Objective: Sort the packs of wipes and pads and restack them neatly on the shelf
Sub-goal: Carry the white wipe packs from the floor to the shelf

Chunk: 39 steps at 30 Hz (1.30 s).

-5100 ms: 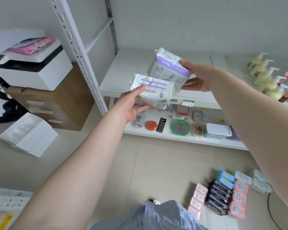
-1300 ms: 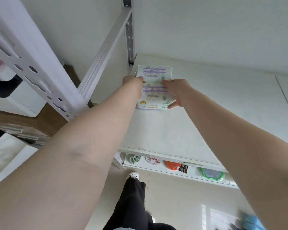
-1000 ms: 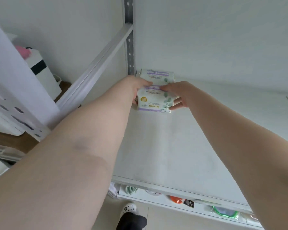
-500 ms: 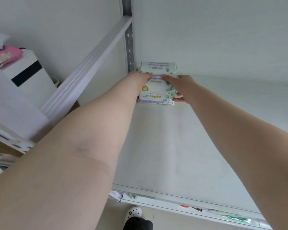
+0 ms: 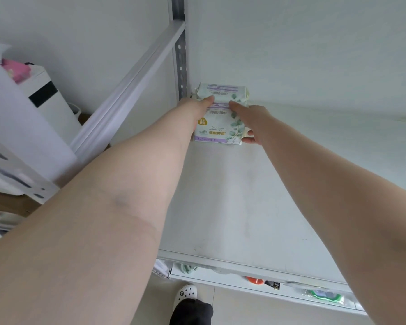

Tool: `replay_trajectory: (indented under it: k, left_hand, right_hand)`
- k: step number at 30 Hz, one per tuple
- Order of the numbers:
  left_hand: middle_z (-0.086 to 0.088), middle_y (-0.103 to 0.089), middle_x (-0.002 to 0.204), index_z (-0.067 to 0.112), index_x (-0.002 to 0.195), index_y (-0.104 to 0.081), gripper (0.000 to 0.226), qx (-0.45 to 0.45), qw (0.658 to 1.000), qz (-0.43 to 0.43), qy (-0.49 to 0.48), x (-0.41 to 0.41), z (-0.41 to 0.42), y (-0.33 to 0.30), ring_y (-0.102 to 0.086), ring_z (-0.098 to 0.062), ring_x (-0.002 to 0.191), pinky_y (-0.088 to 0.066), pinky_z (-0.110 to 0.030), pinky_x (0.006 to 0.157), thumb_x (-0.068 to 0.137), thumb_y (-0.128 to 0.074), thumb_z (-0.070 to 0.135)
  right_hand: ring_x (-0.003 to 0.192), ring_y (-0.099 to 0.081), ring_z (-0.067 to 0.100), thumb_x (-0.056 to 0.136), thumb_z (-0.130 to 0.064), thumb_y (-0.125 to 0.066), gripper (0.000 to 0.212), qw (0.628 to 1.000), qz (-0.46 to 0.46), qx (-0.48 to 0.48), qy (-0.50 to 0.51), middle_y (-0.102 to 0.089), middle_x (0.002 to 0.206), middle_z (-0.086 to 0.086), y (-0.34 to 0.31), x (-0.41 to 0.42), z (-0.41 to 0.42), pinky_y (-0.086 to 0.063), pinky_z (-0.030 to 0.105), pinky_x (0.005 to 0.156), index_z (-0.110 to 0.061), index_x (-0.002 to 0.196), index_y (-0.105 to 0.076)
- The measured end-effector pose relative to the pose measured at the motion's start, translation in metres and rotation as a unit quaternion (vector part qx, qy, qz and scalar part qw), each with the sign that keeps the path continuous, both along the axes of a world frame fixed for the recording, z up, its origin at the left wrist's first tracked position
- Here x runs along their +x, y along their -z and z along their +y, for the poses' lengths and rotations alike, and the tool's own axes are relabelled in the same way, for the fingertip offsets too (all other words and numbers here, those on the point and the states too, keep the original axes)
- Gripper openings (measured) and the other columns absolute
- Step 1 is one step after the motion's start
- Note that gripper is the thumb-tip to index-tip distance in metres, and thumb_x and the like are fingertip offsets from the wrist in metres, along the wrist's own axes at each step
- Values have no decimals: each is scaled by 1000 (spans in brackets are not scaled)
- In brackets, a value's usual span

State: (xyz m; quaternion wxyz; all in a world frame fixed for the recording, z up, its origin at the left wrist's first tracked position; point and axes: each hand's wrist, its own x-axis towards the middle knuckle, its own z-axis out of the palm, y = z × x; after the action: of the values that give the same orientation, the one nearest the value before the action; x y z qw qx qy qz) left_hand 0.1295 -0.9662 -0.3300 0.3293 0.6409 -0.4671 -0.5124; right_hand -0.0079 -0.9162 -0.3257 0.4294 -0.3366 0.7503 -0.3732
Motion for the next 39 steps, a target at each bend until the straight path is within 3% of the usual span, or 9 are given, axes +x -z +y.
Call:
replay_trajectory:
  k: [3, 7, 10, 13, 18, 20, 28, 35, 39]
  left_hand:
    - [-8, -64, 117, 3, 133, -46, 67, -17, 1000, -15, -3, 2, 9, -8, -60, -22, 93, -44, -27, 77, 86, -66, 46]
    - [-6, -57, 122, 5, 134, -44, 62, -45, 996, -72, -9, 11, 44, -33, -54, -20, 100, -45, -28, 84, 88, -65, 40]
    - [-10, -55, 130, 9, 131, -47, 53, -110, 975, -189, 34, 20, 88, -58, -53, -31, 118, -47, -37, 96, 87, -61, 36]
    - [-7, -53, 137, 14, 137, -47, 53, -174, 955, -215, 107, 16, 146, -84, -51, -27, 123, -43, -30, 99, 88, -61, 26]
    - [-6, -53, 137, 21, 140, -46, 54, -254, 867, -302, 305, -15, 243, -84, -48, -26, 125, -40, -33, 101, 87, -59, 17]
    - [-3, -52, 138, 23, 140, -45, 55, -273, 840, -299, 361, -32, 280, -77, -47, -24, 126, -39, -33, 102, 88, -59, 18]
    - [-3, -56, 133, 24, 140, -45, 57, -298, 759, -264, 516, -64, 418, -42, -48, -27, 122, -40, -34, 100, 86, -59, 15]
    - [-2, -51, 140, 26, 143, -41, 59, -322, 643, -287, 633, -84, 522, -11, -45, -26, 127, -37, -34, 103, 86, -59, 21]
    - [-1, -50, 140, 27, 143, -40, 59, -354, 602, -300, 649, -108, 575, -7, -44, -26, 128, -33, -34, 104, 87, -58, 23]
  right_hand:
    - [78, -49, 20, 89, -52, -61, 45, 999, 43, 2, 3, -49, 89, -1, -9, 0, 9, -52, 38, 86, -17, 117, -54]
    - [91, -53, 26, 91, -52, -57, 65, 992, 125, -10, -5, -57, 111, 7, -33, -6, 45, -43, 33, 76, -4, 134, -49]
    - [121, -53, 26, 92, -42, -61, 62, 987, 154, -48, 5, -52, 139, 8, -54, -16, 100, -44, 34, 95, -12, 143, -43]
    - [118, -56, 25, 90, -35, -65, 53, 976, 208, -55, -18, -60, 127, 8, -72, -21, 165, -45, 31, 94, -18, 138, -50]
    - [123, -48, 28, 90, -37, -62, 50, 935, 349, 3, -65, -60, 128, 6, -65, -20, 276, -42, 34, 94, -25, 137, -49]
    - [122, -48, 29, 91, -38, -60, 51, 923, 379, 34, -65, -59, 129, 6, -56, -17, 318, -40, 36, 95, -25, 139, -47]
    - [124, -45, 29, 88, -37, -59, 51, 910, 378, 156, 71, -56, 131, 5, -35, -22, 486, -39, 37, 98, -24, 136, -49]
    - [125, -44, 29, 88, -40, -63, 57, 892, 368, 241, 104, -54, 134, 5, -11, -18, 620, -39, 38, 100, -25, 140, -45]
    - [127, -42, 29, 88, -37, -63, 57, 891, 353, 257, 123, -52, 136, 5, -5, -36, 684, -39, 37, 101, -25, 141, -45]
